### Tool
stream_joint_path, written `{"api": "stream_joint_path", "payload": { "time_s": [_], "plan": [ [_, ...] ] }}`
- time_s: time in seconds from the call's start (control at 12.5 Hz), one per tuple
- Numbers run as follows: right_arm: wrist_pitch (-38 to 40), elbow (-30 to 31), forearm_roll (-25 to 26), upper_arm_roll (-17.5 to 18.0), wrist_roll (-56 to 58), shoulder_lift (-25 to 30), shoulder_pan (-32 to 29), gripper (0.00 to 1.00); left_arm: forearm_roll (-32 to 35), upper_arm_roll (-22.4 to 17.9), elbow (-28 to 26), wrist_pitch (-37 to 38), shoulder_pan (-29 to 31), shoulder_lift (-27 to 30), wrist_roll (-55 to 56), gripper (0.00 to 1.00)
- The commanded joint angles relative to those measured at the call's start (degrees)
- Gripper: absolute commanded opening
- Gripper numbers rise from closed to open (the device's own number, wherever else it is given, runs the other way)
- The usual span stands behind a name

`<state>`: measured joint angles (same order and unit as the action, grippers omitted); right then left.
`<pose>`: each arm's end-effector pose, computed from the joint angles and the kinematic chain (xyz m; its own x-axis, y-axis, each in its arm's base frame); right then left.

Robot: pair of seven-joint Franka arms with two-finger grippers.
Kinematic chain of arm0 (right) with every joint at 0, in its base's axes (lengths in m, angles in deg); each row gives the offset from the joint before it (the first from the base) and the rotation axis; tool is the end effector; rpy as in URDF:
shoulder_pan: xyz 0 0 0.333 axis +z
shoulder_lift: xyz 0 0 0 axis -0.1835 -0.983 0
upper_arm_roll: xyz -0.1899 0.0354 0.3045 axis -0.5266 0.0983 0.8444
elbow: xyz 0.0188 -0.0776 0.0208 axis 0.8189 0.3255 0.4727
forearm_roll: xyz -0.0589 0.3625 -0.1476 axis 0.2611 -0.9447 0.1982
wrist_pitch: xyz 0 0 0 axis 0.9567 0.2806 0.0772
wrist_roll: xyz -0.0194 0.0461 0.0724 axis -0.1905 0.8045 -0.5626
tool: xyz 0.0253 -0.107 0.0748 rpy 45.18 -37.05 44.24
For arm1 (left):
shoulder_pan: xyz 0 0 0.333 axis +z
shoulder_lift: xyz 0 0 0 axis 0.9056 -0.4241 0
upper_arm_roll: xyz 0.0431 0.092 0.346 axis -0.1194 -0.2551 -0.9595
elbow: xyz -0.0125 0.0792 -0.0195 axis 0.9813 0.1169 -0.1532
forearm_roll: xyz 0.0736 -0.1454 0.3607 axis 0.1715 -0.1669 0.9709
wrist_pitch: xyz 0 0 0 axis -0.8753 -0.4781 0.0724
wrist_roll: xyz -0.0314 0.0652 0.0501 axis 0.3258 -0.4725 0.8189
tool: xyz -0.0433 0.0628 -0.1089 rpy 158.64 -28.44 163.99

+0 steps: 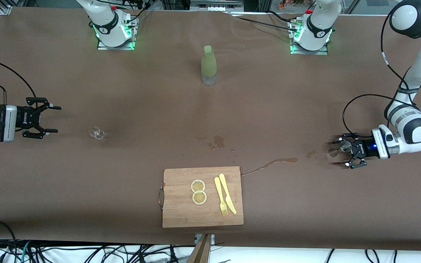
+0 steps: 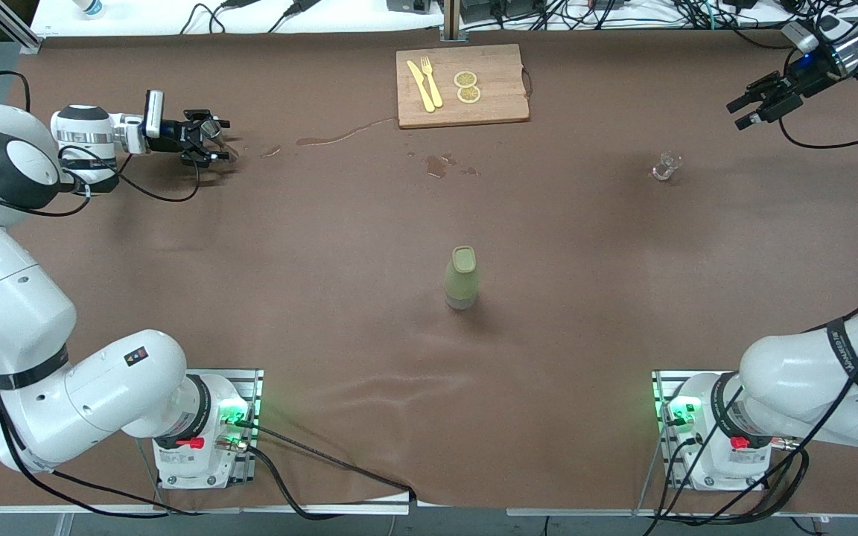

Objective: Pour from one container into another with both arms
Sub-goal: 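Grasp the jigger with the left gripper while the right gripper grasps the beaker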

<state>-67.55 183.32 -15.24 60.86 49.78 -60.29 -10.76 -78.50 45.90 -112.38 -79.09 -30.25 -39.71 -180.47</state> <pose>0.6068 -0.1580 0.3245 0.5138 0.6203 0.5926 0.8424 -0.2342 -0.4853 0.6483 0.1776 0.1044 0.0755 -0.3074 0.9486 -0.9898 -0.1381 0.0341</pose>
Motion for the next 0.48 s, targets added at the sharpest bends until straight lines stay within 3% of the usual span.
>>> {"api": "stream_joint_path", "payload": {
  "time_s": [0.0,0.08,0.24,0.4],
  "plan": [
    [1.22,-0.34,-5.69,0.57,9.63,-4.34,-1.52,1.00,-1.79,-0.81,0.55,1.27,-1.17,-0.89,-2.39,0.99],
    [1.31,-0.25,-5.97,0.57,13.05,-5.92,-1.87,1.00,-1.88,-0.73,0.54,1.28,-1.43,-0.89,-2.39,0.91],
    [1.31,-0.25,-8.15,0.57,19.13,-8.29,-2.57,1.00,-1.88,-0.73,0.54,1.71,-1.70,-0.97,-2.39,0.56],
    [1.31,-0.25,-13.49,0.57,27.20,-12.24,-3.45,1.00,-1.88,-0.81,0.63,2.76,-1.70,-0.97,-2.30,0.24]
  ]
}}
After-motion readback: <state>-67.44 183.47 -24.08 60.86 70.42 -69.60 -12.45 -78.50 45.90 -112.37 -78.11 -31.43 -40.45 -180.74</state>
